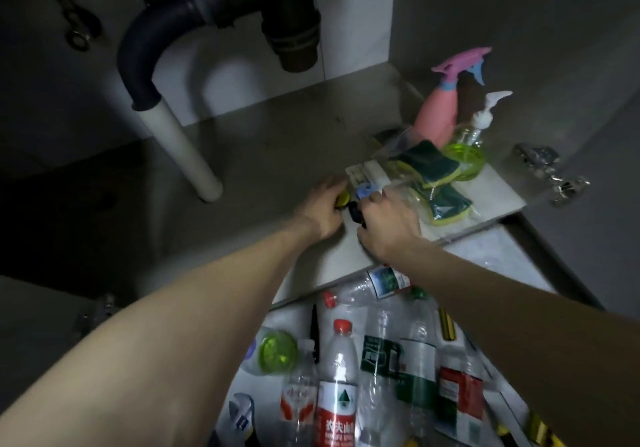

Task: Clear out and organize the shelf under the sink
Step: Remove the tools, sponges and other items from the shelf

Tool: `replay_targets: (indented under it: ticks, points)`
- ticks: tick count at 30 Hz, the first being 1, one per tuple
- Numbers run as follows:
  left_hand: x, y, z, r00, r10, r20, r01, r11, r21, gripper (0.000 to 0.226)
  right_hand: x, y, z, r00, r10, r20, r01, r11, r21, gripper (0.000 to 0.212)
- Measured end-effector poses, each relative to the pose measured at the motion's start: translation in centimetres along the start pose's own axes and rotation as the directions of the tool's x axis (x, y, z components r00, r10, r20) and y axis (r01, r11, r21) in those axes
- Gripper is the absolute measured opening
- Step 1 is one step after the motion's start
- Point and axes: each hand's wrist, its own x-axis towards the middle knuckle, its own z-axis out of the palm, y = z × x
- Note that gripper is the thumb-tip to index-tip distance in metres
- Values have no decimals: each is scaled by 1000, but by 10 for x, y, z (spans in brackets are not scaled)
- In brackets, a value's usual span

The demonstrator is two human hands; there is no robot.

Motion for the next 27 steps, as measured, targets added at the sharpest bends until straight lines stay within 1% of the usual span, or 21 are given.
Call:
replay_targets:
  ticks: [2, 4, 7, 9, 12, 14, 16, 20, 24, 27]
  points:
    - [9, -6, 3, 999, 42, 23, -41, 999, -15, 67, 2, -6, 8, 999, -35, -6, 34, 997, -76, 41]
    - [15, -9, 6, 997, 55, 54, -54, 998, -15, 59, 0, -10, 13, 999, -50, -9, 49, 994, -99, 44]
    - [17, -11, 9, 998, 30, 47, -29, 999, -17, 55, -9, -10, 17, 1000, -24, 18, 25, 999, -36, 46]
    - [18, -11, 10, 999, 42, 26, -43, 999, 26, 49, -17, -6, 19, 999, -17, 35, 17, 1000, 14, 41]
    - [17, -6, 7, 999, 33, 14, -34, 993, 112, 24, -32, 7, 21, 999, -32, 29, 31, 998, 53, 36]
    - [13, -2, 7, 1000, 15, -2, -15, 992, 128, 5, -43, 19, 22, 999, -32, 23, 30, 997, 71, 37]
    - [9, 0, 10, 999, -16, -28, 20, 990, 138, 6, -56, 31, 21, 1000, 14, 27, -17, 992, 129, 38]
    - [-2, 2, 15, 991, -79, -104, 98, 978, 183, 18, -83, 54, 21, 996, 88, 29, -92, 969, 229, 31]
    - [-10, 3, 20, 985, -88, -147, 120, 968, 220, 17, -101, 67, 18, 991, 133, 30, -136, 944, 300, 24]
    - [-21, 7, 27, 980, -92, -176, 129, 969, 209, 18, -111, 74, 15, 989, 144, 30, -146, 936, 321, 22]
